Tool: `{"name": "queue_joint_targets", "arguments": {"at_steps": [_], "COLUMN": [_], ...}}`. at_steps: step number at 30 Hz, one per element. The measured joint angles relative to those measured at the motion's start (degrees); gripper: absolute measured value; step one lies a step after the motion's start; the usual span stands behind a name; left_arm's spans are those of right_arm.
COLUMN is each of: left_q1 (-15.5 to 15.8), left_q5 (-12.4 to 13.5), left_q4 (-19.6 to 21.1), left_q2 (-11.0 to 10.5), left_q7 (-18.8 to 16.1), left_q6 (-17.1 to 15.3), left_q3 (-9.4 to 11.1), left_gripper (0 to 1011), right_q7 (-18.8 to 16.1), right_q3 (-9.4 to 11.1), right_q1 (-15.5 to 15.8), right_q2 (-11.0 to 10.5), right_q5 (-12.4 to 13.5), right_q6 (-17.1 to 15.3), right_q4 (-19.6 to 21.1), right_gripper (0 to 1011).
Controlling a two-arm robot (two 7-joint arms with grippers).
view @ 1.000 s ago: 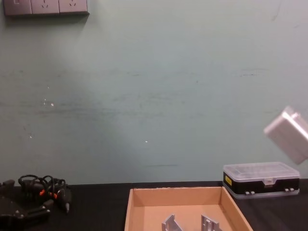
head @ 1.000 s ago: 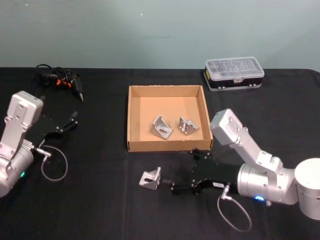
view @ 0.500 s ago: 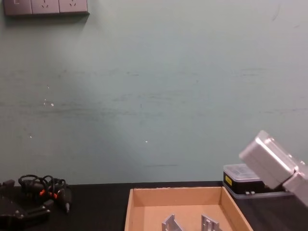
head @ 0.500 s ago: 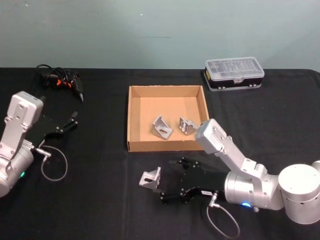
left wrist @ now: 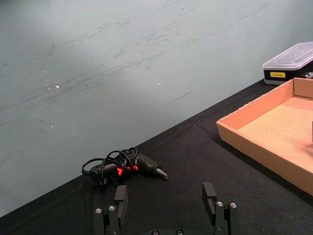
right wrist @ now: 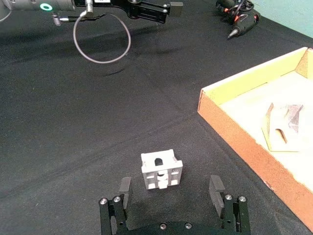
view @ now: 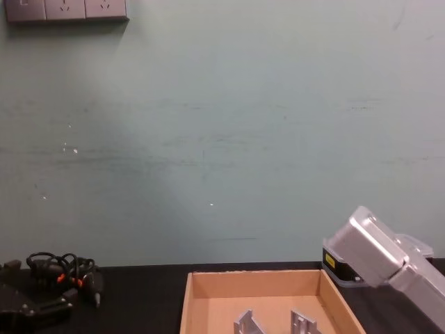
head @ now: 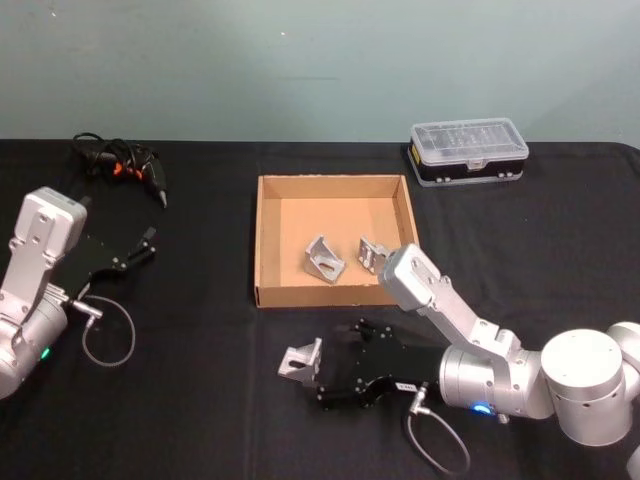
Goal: Use one hand to pick up the angle iron from the table and place it into the box.
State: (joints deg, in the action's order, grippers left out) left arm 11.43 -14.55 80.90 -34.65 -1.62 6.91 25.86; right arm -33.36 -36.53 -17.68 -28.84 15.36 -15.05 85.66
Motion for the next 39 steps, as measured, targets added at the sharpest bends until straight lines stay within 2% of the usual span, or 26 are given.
{"name": "queue_joint_targets", "arguments": {"at_steps": [15, 26, 37, 38, 39], "left_q1": [0.0, 0.0, 0.0, 0.0, 0.0], "left_q5": [0.0, 0.0, 0.0, 0.0, 0.0], "left_q4": [0.0, 0.0, 0.0, 0.0, 0.0], "left_q2": [0.0, 0.0, 0.0, 0.0, 0.0], "left_q7": [0.0, 0.0, 0.0, 0.0, 0.0], "left_q6": [0.0, 0.0, 0.0, 0.0, 0.0], "left_q3": [0.0, 0.0, 0.0, 0.0, 0.0], "left_gripper": [1000, 1000, 1000, 1000, 1000], "right_q7": [-0.5, -0.9, -1.0, -1.0, -1.0], "right_q3": [-1.0, -1.5, -1.7, -1.7, -1.7], "right_q1": [-2.1, -3.0, -3.3, -3.3, -3.2], "right_q2": [2.5, 3.3, 3.4, 3.4, 3.4], "right_q5": [-1.1, -1.6, -1.9, -2.0, -2.0], "right_q6": [0.5, 0.7, 0.5, 0.5, 0.5], "right_q4": [-2.8, -3.6, -3.6, -3.6, -3.6], "right_gripper": [1003, 1003, 756, 692, 676]}}
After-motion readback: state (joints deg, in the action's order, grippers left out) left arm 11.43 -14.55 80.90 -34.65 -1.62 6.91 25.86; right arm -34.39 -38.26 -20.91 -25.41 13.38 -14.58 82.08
